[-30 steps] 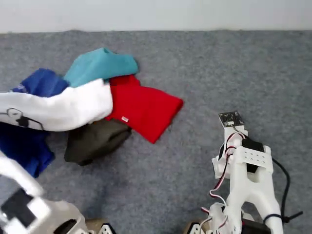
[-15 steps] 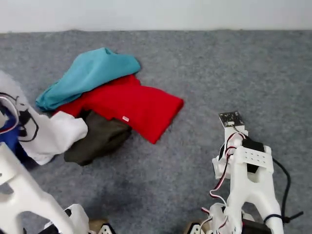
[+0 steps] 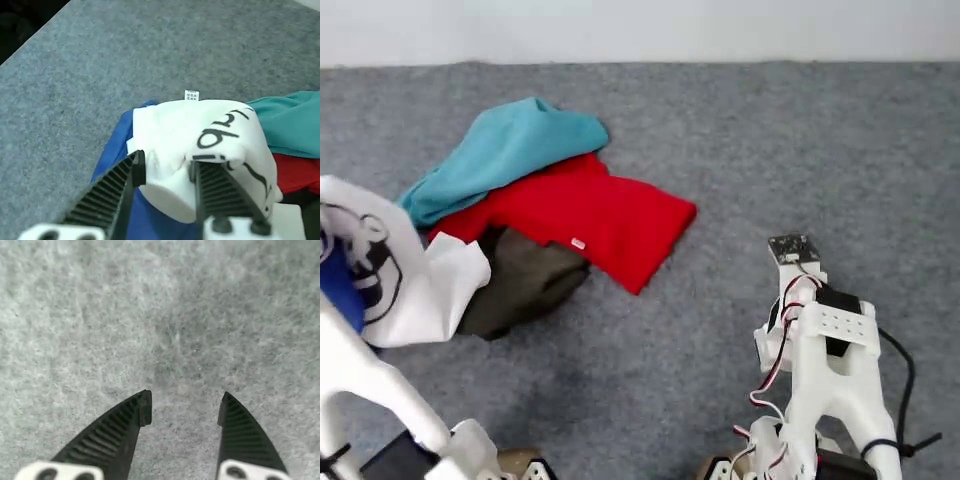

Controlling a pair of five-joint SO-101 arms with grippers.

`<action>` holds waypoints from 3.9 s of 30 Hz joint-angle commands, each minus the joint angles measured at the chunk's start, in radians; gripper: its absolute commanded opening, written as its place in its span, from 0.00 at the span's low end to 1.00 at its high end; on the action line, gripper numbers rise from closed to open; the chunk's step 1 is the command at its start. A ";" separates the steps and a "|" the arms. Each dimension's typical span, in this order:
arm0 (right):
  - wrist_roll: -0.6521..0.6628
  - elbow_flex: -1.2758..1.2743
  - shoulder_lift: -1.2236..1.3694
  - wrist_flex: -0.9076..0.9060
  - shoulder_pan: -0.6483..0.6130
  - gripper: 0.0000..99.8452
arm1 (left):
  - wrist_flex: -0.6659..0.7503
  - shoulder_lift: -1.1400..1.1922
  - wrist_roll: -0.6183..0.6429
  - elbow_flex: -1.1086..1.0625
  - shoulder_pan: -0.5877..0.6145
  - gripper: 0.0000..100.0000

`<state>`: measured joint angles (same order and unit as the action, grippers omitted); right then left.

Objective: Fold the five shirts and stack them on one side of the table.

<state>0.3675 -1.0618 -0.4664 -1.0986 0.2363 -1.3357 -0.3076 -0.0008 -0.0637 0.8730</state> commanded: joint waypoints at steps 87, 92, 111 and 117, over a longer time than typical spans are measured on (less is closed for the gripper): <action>0.029 -0.048 -0.007 0.048 0.007 0.23 | 0.305 -0.293 -0.087 -0.383 -0.195 0.23; 0.029 -0.048 -0.007 0.048 0.007 0.23 | 0.288 -0.293 -0.075 -0.335 -0.216 0.28; 0.029 -0.048 -0.007 0.048 0.007 0.23 | 0.476 -0.358 0.049 -0.756 -0.661 0.28; 0.029 -0.049 -0.007 0.054 0.007 0.23 | 0.799 -0.358 0.055 -1.024 -0.695 0.28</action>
<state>0.3874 -1.1124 -0.4664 -1.0602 0.2363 -0.6682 -0.6452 0.0422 -1.0088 0.2025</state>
